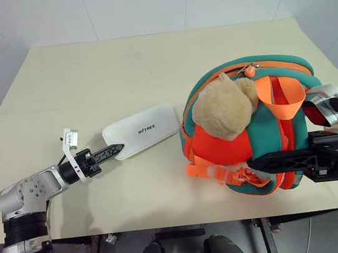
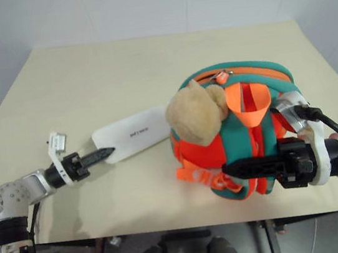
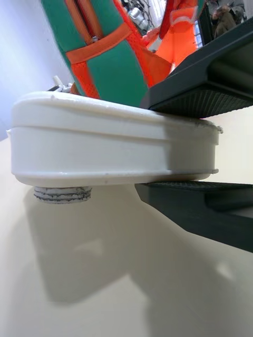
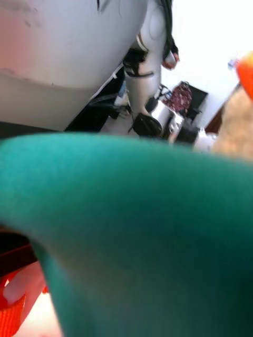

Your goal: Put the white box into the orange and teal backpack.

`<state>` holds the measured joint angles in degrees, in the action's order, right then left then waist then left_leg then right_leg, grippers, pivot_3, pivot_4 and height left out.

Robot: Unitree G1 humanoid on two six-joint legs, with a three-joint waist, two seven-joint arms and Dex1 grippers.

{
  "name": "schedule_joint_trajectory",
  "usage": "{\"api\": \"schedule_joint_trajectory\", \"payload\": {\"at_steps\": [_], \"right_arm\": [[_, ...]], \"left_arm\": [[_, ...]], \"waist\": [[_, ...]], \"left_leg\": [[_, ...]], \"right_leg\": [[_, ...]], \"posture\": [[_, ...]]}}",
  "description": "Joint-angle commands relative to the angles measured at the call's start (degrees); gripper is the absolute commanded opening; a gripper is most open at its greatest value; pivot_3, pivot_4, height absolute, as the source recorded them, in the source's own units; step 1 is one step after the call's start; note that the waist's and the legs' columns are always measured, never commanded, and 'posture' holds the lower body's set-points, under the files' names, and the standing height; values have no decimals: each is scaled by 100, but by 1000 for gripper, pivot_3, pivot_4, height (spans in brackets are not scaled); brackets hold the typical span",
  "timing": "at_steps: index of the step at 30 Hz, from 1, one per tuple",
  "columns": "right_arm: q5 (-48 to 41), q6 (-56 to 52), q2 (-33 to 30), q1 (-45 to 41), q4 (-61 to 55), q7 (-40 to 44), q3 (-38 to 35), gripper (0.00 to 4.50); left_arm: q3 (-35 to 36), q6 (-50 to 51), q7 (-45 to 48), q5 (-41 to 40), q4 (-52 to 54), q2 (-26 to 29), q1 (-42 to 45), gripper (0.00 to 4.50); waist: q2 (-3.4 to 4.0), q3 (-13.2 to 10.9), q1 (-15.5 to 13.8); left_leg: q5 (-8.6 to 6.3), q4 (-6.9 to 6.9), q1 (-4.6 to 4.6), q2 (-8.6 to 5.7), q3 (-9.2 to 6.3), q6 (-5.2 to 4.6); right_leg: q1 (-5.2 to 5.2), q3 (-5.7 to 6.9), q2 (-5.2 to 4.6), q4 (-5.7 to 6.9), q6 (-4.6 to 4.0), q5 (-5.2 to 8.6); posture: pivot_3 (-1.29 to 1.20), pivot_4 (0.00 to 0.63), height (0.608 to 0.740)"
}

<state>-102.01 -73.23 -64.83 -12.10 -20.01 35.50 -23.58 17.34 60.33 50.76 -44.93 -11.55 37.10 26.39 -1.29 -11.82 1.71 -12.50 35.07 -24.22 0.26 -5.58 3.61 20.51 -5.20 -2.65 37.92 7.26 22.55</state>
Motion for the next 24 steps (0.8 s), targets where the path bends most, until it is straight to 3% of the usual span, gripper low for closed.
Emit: {"api": "schedule_joint_trajectory", "payload": {"at_steps": [1, 8, 15, 19, 24], "right_arm": [[543, 138, 31, -9, 202, 449, 46, 18], [1476, 290, 215, -122, 441, 1064, 441, 18], [2187, 412, 483, -298, 585, 1392, 832, 18], [2399, 399, 589, -347, 589, 1478, 887, 18], [2417, 345, 709, -291, 490, 1435, 793, 18]], "left_arm": [[407, -259, 335, -380, 760, 219, -5, 1237], [1180, -78, 479, -1361, 1646, 532, 26, 1237], [1052, 432, 749, -2327, 2400, 890, 40, 1237], [686, 247, 909, -2175, 2341, 1010, 304, 1237], [-2, -896, 1191, -985, 1831, 1018, 708, 1237]], "waist": [[-1, -1, -15], [-3, -4, -18], [-5, -5, -14], [-5, -6, -16], [-6, -6, -24]], "left_leg": [[0, 0, -1, 0, 0, 0], [-1, -8, -4, 3, 4, 2], [-2, -4, -4, 6, 3, 1], [-2, -4, -1, -12, 4, 2], [-2, -4, -2, -21, 4, 2]], "right_leg": [[0, 0, 0, 0, 0, 0], [4, -1, -1, -12, 0, 1], [3, 0, 4, -9, 0, 0], [2, -1, 5, -7, 0, 0], [0, -1, 5, -9, 0, 0]], "posture": [[0, 150, 740], [0, 150, 740], [0, 150, 740], [0, 150, 740], [0, 150, 740]]}}
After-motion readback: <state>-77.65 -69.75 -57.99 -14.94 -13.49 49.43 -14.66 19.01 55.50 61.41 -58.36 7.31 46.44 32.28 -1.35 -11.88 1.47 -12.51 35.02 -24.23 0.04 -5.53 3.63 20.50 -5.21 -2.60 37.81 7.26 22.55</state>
